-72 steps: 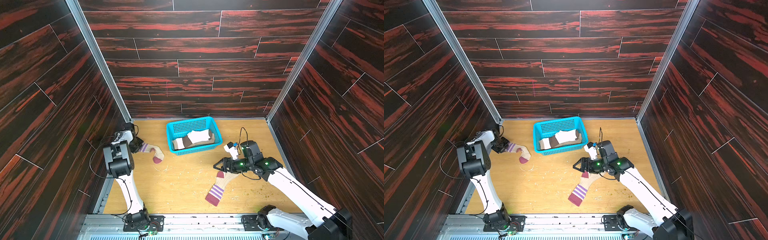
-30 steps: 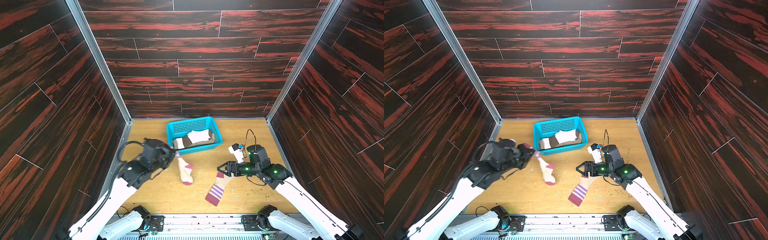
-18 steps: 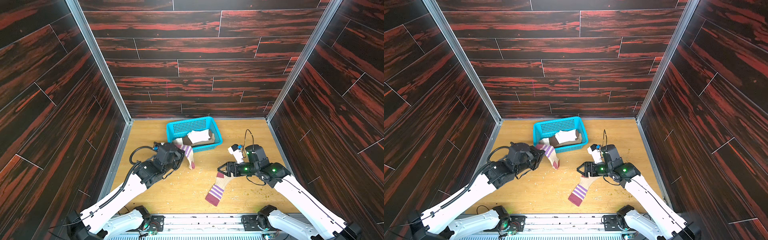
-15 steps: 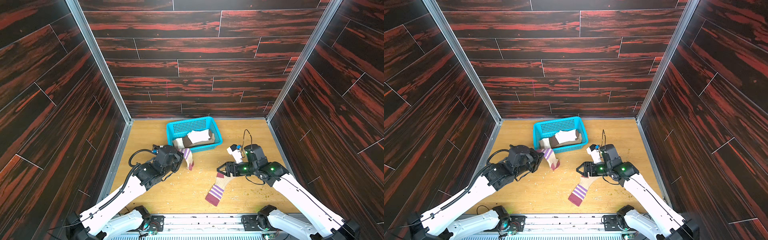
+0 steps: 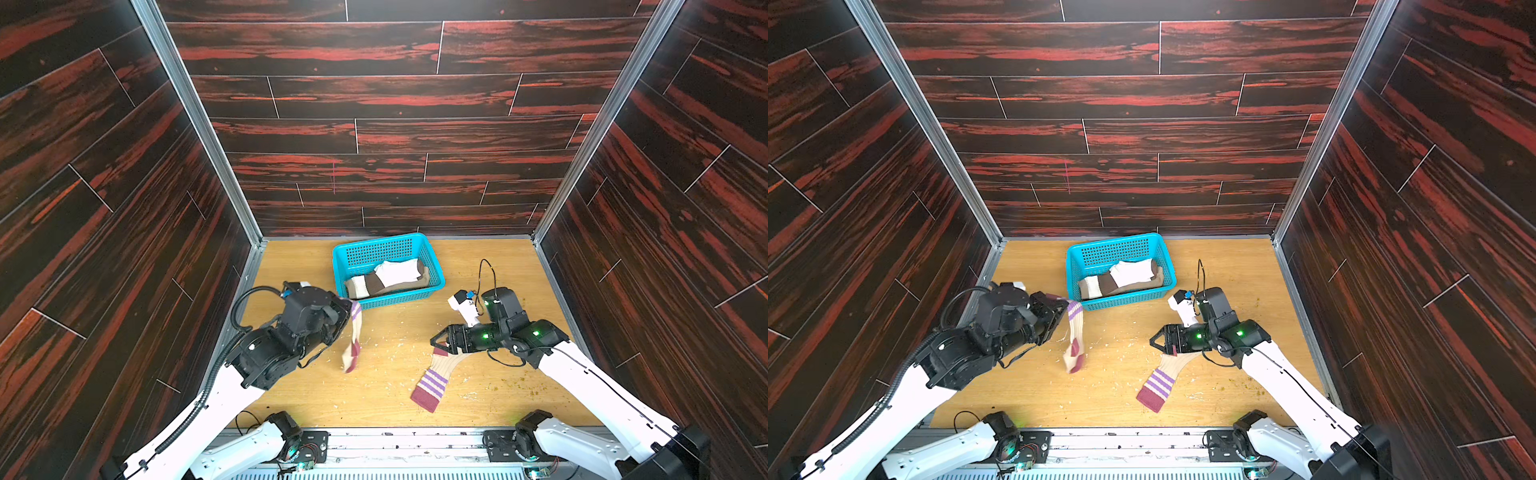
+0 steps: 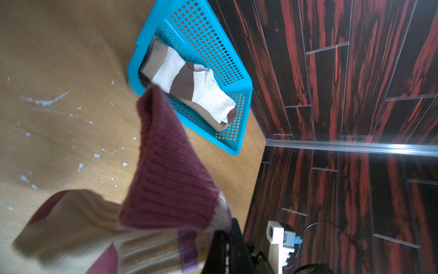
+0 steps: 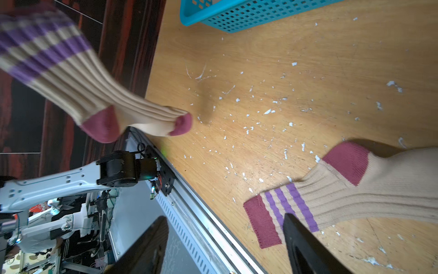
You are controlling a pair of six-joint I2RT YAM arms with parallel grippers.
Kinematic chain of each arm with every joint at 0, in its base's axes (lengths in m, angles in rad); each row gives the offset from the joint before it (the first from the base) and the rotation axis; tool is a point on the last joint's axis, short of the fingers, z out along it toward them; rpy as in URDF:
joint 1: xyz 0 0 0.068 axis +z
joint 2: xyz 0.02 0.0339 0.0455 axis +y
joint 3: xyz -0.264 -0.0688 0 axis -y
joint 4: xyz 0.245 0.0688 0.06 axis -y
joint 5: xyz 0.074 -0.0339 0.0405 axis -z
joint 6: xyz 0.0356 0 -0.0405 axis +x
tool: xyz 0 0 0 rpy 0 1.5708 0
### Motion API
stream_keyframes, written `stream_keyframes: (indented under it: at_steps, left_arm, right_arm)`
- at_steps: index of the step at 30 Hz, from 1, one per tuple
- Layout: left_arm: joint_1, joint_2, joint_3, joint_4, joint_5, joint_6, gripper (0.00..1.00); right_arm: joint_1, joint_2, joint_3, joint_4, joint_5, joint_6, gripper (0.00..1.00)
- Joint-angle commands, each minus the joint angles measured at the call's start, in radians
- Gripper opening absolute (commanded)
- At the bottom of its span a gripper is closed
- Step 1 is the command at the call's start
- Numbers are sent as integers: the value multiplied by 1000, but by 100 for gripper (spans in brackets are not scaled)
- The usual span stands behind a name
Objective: Place the socks together as a pair
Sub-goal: Flatten out the sock at the center of the board.
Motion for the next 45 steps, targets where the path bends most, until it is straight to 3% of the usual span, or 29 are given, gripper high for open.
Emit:
stream_keyframes:
  at_steps: [1,10,14,20,28,38,45]
  left_arm:
    - [-3,152,111,-88,36,188,5]
    - [-23,466,502,-161,94,567,5]
    - [-94,557,563,-181,74,738,5]
    - [-266,546,324,-142,-49,857,6]
    - [-526,506,44,-83,-280,874,7]
    - [-679,502,-60,-106,-407,811,6]
    - [-702,471,-115,-122,-466,747,5]
  right_arm:
    - [-10,-2,23,-46,29,-18,79]
    - [-107,-95,48,-148,94,1,79]
    - [-137,-134,53,-187,153,18,79]
    - [-147,-185,32,-218,191,43,79]
    - [-150,-169,-12,-207,170,57,79]
    - [-133,154,22,-131,-69,-22,73]
    - [-9,396,91,-107,53,-39,69]
